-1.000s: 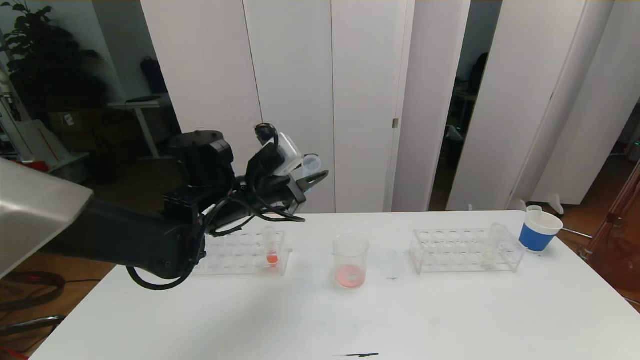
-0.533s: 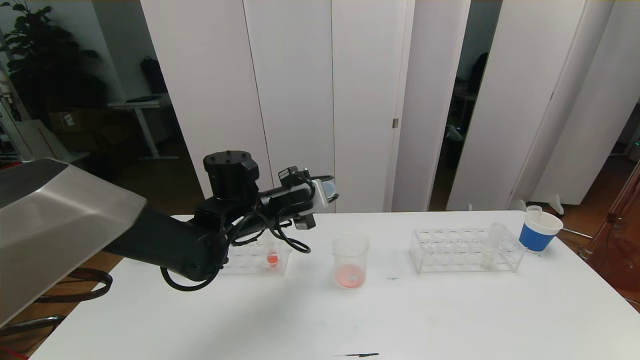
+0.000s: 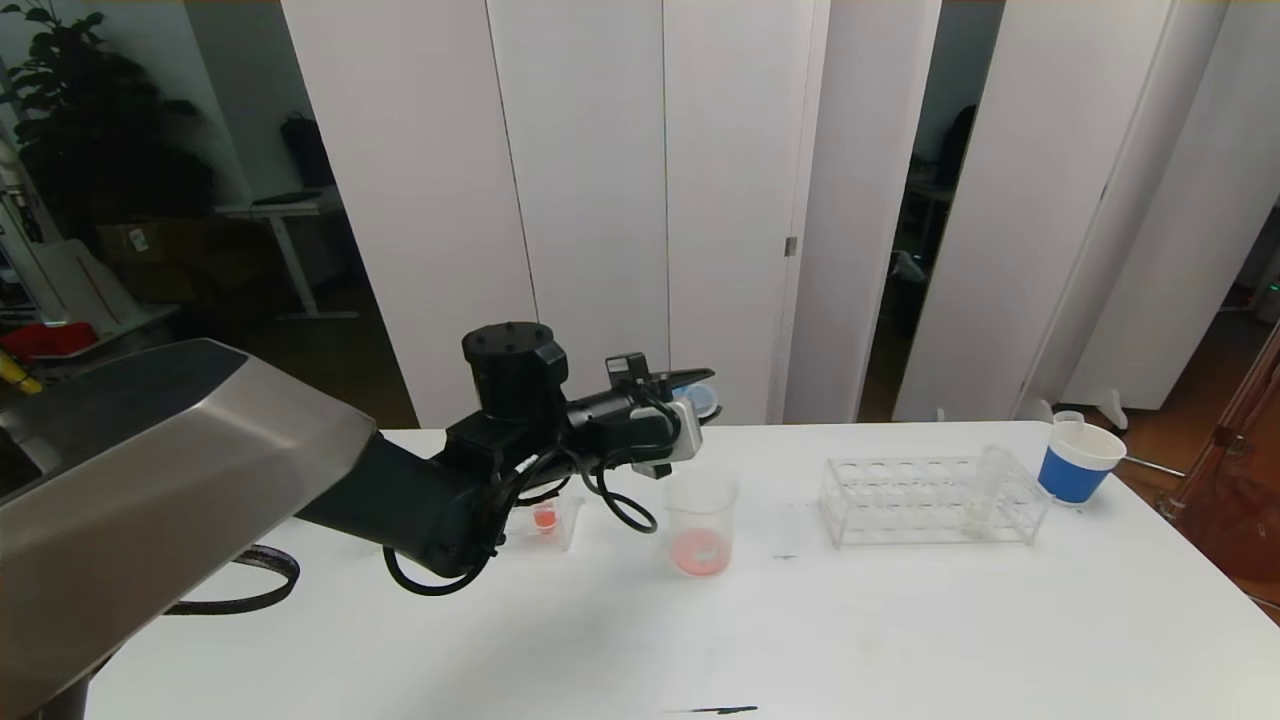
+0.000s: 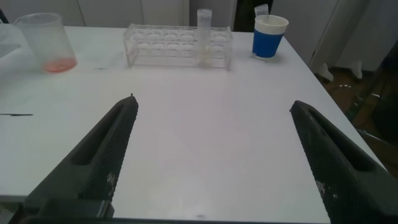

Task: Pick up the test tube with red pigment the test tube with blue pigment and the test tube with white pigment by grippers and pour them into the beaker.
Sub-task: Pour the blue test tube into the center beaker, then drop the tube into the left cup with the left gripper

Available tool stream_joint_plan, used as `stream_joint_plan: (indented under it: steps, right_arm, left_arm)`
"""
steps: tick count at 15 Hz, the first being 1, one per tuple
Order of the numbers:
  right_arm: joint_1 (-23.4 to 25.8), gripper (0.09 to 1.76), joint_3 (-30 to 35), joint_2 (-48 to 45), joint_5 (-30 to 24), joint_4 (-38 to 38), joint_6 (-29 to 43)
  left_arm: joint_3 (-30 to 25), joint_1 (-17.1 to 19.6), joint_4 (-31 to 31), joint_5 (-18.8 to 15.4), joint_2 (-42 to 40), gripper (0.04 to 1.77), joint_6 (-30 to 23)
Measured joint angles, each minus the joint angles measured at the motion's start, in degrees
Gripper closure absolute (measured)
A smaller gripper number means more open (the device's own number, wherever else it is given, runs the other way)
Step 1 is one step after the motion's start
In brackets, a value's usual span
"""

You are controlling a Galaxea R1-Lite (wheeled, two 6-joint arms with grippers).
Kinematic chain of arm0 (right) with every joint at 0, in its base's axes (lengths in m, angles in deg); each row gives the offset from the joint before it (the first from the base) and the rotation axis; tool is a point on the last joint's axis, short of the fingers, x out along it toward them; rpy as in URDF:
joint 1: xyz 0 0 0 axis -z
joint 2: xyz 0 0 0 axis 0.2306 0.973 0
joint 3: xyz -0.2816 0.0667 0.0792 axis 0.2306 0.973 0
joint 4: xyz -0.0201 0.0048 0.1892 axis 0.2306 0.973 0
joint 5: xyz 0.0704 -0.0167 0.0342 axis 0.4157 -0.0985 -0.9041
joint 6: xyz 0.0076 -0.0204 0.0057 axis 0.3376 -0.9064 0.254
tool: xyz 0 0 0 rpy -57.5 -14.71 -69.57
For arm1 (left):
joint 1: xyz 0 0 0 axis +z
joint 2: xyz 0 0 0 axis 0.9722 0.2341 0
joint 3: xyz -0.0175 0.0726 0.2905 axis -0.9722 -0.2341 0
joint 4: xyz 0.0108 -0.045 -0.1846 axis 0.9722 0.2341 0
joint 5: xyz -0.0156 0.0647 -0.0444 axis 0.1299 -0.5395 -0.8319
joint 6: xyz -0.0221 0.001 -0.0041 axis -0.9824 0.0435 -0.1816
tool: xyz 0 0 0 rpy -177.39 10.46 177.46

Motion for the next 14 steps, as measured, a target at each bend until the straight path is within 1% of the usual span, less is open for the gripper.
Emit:
stream_joint_plan:
  steps: [4, 7, 8, 10, 14]
  right_arm:
    - [0.0, 0.1, 0.0, 0.0, 0.0, 0.0, 0.0]
    - [0.0, 0.1, 0.0, 0.0, 0.0, 0.0, 0.0]
    - [0.0, 0.1, 0.0, 0.0, 0.0, 0.0, 0.0]
    - [0.0, 0.1, 0.0, 0.0, 0.0, 0.0, 0.0]
    - [0.0, 0.1, 0.0, 0.0, 0.0, 0.0, 0.0]
  left_arm:
    - [4.2, 0.0, -5.3, -2.1, 5.0, 1.23, 1.5]
    - [5.5, 1.4, -9.4, -4.3, 8.3, 1.23, 7.2]
    - [5.5, 1.7, -10.6, -4.6, 9.1, 1.23, 8.2]
    - [5.5, 2.0, -11.0, -4.6, 10.3, 1.23, 10.6]
    - [5.6, 3.1, -12.2, -4.6, 11.7, 1.23, 13.4]
